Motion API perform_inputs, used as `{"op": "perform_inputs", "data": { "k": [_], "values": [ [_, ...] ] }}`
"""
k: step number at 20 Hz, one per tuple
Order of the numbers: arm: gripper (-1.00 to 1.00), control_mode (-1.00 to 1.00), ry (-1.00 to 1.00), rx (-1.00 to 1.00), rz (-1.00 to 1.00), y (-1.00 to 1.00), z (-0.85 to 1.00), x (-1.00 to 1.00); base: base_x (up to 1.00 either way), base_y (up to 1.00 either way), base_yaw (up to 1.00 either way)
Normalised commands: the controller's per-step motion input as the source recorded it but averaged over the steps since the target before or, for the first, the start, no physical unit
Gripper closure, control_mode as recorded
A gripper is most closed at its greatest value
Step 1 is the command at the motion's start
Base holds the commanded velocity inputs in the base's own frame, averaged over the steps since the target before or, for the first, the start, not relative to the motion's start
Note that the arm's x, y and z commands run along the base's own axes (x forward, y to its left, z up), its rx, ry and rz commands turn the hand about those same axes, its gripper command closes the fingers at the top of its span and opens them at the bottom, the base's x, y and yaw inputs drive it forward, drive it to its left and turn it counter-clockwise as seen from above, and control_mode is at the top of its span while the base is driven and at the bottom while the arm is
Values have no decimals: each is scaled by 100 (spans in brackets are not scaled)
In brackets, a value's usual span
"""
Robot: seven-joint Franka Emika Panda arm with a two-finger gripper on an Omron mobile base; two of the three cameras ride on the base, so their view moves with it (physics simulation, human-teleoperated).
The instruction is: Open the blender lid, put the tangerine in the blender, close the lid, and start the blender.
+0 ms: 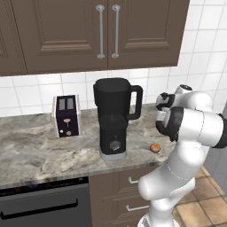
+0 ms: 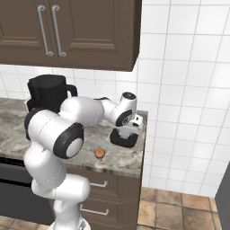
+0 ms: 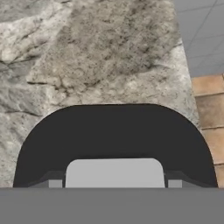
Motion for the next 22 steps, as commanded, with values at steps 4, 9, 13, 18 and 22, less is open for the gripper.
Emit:
{"op": "perform_inputs", "data": {
  "k": [4, 9, 13, 18, 22],
  "values": [
    [100, -100, 0, 0, 0, 0, -41, 43, 0, 0, 0],
    [100, -100, 0, 0, 0, -4, -27, 23, 0, 0, 0],
    [100, -100, -1, 0, 0, -3, -35, 0, 0, 0, 0],
    [100, -100, 0, 0, 0, 0, -48, 8, 0, 0, 0],
    [100, -100, 0, 0, 0, 0, -47, 12, 0, 0, 0]
  ]
}}
